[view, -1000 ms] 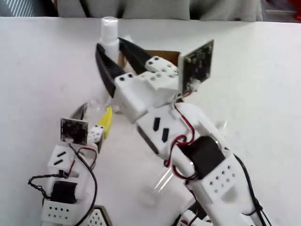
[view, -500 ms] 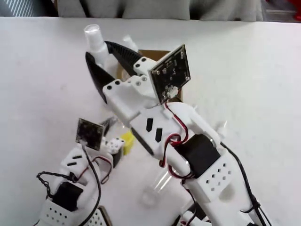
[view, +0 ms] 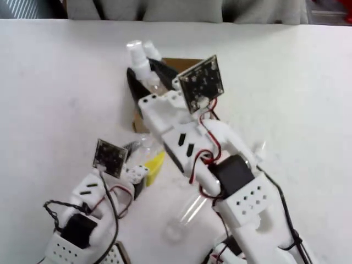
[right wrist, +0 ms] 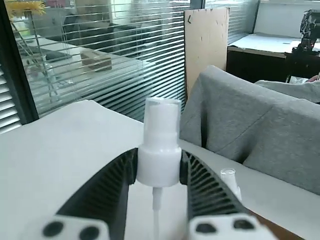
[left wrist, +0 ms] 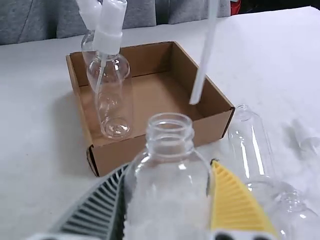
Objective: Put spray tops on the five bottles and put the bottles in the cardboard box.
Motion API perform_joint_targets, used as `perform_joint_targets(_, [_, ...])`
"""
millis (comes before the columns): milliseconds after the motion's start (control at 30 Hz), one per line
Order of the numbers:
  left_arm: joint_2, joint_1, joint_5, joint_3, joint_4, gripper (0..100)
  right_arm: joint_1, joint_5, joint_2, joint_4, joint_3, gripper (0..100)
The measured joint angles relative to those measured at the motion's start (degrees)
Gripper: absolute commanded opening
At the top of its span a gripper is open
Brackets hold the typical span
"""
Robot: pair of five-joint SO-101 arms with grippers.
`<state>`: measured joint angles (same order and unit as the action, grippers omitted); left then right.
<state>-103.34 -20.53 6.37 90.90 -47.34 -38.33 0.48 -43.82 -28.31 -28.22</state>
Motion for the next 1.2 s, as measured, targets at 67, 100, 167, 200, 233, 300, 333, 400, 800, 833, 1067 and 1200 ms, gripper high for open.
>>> perform_joint_targets(67, [0.0, 0.0, 0.0, 0.0, 0.0, 2, 0.1, 0.0, 0.1, 3.0, -2.1, 1.5])
perform_joint_targets(100, [0.0, 0.0, 0.0, 0.0, 0.0, 2, 0.2, 0.0, 0.1, 4.5, -2.8, 1.5])
perform_joint_targets(167, [0.0, 0.0, 0.0, 0.0, 0.0, 2, 0.4, 0.0, 0.1, 7.1, -4.0, 1.5])
perform_joint_targets(200, [0.0, 0.0, 0.0, 0.0, 0.0, 2, 0.4, 0.0, 0.1, 8.3, -4.2, 1.5])
perform_joint_targets(233, [0.0, 0.0, 0.0, 0.0, 0.0, 2, 0.4, 0.0, 0.1, 8.9, -4.6, 1.5])
perform_joint_targets(300, [0.0, 0.0, 0.0, 0.0, 0.0, 2, 0.4, 0.0, 0.1, 9.3, -4.6, 1.5])
perform_joint_targets(333, [0.0, 0.0, 0.0, 0.0, 0.0, 2, 0.4, 0.0, 0.1, 9.5, -4.6, 1.5])
perform_joint_targets(400, [0.0, 0.0, 0.0, 0.0, 0.0, 2, 0.4, 0.0, 0.0, 9.5, -5.5, 1.5])
perform_joint_targets(800, [0.0, 0.6, 0.0, 1.3, 3.6, 2, -0.9, 0.0, 0.1, 10.0, -10.3, 1.5])
perform_joint_targets(833, [0.0, 1.3, 0.0, 1.6, 4.2, 2, -0.9, 0.0, 0.1, 10.0, -10.4, 1.5])
perform_joint_targets(1067, [0.0, 2.6, 0.0, 1.7, 4.9, 2, -3.6, 0.0, -1.1, 10.0, -16.1, 1.5])
perform_joint_targets(1200, [0.0, 2.5, 0.0, 1.7, 4.9, 2, -5.2, 0.0, -4.9, 10.0, -20.0, 1.5])
